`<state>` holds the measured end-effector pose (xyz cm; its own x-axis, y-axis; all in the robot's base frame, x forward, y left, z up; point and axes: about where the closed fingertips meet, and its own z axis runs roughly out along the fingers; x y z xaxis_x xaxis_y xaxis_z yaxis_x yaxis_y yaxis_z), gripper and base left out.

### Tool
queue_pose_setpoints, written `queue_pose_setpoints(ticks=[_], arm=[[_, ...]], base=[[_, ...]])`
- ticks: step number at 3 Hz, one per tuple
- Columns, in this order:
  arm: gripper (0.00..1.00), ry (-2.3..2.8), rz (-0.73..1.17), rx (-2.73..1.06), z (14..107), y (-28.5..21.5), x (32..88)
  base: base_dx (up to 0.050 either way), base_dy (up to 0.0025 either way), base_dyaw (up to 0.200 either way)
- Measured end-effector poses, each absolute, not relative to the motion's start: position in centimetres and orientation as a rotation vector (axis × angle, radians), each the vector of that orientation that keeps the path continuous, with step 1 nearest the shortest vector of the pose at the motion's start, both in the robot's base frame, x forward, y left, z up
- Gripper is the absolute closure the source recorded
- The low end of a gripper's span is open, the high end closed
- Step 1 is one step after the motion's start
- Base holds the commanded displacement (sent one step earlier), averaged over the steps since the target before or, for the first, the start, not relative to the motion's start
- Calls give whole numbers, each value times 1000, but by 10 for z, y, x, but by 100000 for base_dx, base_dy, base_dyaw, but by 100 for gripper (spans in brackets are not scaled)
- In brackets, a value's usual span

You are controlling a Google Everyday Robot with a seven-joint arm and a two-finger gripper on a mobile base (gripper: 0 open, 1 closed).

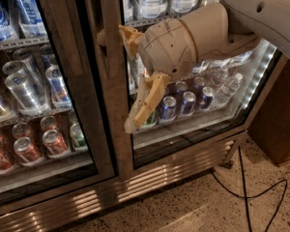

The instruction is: Open right fridge door

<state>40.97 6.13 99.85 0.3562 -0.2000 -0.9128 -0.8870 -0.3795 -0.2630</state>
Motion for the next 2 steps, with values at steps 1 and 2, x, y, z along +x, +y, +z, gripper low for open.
queue_pose_setpoints(ticks=[1, 2], arm=[[18, 957, 1063, -1804, 999, 61, 410], [41, 957, 1063, -1804, 999, 61, 410]], base=[[0, 0, 0], [0, 0, 0]])
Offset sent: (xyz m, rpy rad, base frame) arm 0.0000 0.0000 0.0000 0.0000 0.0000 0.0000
